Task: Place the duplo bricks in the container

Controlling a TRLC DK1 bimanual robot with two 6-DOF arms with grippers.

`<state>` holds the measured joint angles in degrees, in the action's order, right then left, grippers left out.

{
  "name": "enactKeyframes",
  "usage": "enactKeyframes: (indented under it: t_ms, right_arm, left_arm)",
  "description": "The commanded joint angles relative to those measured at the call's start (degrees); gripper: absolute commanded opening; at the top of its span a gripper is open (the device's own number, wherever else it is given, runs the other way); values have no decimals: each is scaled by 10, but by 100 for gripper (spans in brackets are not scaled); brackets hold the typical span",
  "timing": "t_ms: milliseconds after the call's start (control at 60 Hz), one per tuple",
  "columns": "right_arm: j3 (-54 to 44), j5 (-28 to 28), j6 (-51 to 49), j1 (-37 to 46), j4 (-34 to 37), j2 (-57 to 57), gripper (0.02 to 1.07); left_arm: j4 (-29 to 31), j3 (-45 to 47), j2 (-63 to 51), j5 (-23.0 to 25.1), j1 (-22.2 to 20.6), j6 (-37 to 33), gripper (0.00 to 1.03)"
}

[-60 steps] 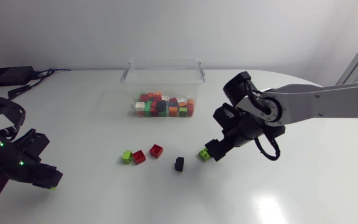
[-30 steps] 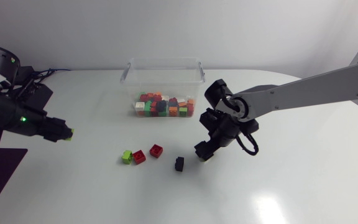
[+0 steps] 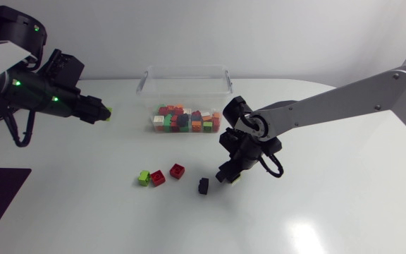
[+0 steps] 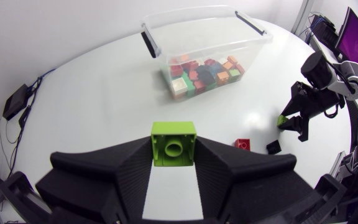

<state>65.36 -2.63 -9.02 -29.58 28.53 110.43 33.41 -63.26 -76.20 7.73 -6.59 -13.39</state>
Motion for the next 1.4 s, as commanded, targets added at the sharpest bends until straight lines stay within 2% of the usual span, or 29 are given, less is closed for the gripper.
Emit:
enactKeyframes:
  t_ms: [0,183,350,483,867,917,967,1050,1083,1183,1383]
  right_arm:
    - [13,8,12,-4,5,9,38]
    - [22,15,12,-7,18,-38,35]
    - [69,14,13,-5,53,-66,35]
    - [113,12,18,-3,68,-73,35]
    - [206,2,23,8,72,-86,35]
    - [215,-2,23,13,70,-87,35]
    - [224,-4,23,15,68,-87,35]
    - [238,-4,22,16,64,-90,35]
    - [244,-4,22,17,62,-92,35]
    - [263,-4,22,17,53,-93,35]
    - [306,-4,24,16,37,-83,35]
  left_arm:
    - [-19,-35,-37,6,-14,21,25]
    - [-53,-82,-76,9,-36,40,25]
    - [-85,-136,-137,12,-43,61,26]
    - [-139,-166,-187,15,-50,79,27]
    - [-173,-307,-320,12,-85,99,29]
    - [-173,-324,-339,-2,-91,100,33]
    - [-173,-340,-359,-17,-95,100,46]
    - [-172,-356,-379,-42,-98,98,87]
    - [-172,-359,-383,-46,-97,97,93]
    - [-169,-356,-381,-47,-89,95,98]
    - [-142,-303,-314,-47,-69,85,98]
